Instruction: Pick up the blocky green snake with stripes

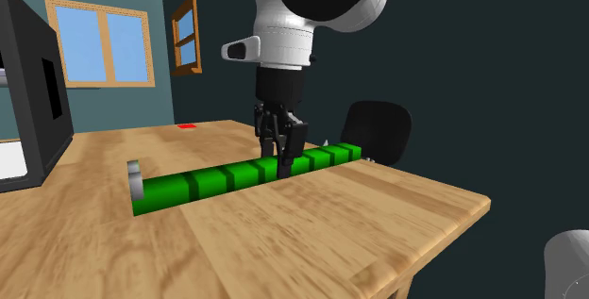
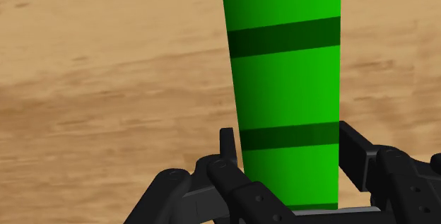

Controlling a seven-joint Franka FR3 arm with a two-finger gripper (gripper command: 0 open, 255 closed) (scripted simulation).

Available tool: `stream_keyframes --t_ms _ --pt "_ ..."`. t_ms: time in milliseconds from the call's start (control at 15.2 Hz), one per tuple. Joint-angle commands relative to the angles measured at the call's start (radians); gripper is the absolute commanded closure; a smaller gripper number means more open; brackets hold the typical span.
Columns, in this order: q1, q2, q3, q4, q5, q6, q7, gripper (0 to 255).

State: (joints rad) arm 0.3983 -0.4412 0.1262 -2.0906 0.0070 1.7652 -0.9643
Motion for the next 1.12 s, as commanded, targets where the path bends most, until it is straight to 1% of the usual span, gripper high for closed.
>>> stream_keyframes --t_ms 0,330,1056 --pt "0.000 0.000 0.000 -0.001 0.000 0.000 0.000 255" --pt "0.000 0.001 0.000 -0.001 0.000 0.000 0.000 255" --pt "-0.004 0.036 -0.001 0.181 -0.004 -0.146 -0.002 255"
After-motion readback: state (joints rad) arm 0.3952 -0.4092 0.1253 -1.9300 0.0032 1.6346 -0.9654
